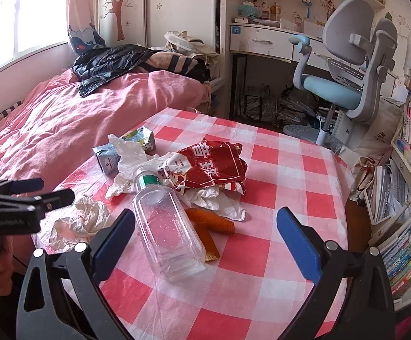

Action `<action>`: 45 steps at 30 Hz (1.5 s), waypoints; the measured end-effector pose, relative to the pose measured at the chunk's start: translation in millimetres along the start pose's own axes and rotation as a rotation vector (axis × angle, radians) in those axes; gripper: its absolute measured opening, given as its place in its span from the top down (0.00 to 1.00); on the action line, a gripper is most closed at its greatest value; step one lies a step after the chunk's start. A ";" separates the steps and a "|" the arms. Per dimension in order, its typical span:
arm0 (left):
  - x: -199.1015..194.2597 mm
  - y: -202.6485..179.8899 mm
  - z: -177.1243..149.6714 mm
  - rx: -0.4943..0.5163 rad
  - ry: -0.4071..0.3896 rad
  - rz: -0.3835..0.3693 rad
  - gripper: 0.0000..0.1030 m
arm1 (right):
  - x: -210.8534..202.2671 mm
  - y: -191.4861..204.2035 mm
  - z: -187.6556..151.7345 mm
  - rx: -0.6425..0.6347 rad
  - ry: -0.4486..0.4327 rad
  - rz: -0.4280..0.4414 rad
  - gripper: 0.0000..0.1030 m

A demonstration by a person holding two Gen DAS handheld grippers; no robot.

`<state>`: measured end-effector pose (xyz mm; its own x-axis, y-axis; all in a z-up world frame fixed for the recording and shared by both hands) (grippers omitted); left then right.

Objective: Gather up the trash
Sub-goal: 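Move the right tool toward the clear plastic bottle on the table, then close the right gripper on the clear plastic bottle and lift it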

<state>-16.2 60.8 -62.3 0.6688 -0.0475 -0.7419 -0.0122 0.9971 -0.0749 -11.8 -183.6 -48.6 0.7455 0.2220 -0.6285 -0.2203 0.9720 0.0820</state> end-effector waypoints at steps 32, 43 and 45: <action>-14.4 30.9 8.0 -0.181 -0.081 0.027 0.07 | 61.4 35.2 -4.5 -0.202 0.179 0.031 0.07; -7.7 25.5 7.6 -0.160 -0.060 0.030 0.07 | 92.8 46.6 -17.2 -0.259 0.292 0.063 0.26; -6.7 24.6 7.0 -0.155 -0.057 0.031 0.07 | 95.5 50.2 -22.6 -0.272 0.317 0.071 0.35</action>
<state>-15.8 86.0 -54.5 0.7072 -0.0091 -0.7070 -0.1453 0.9767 -0.1579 34.0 -115.4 -121.9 0.5011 0.2116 -0.8391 -0.4538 0.8899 -0.0466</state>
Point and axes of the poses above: each gripper's, at about its wrist camera, not at the fingertips, and x roughly the way its jaws point, y to its left, z to its top, the point moved 3 cm from there along x, roughly the way its jaws point, and after that the axes turned 7 degrees about x, right-handed, at the moved point
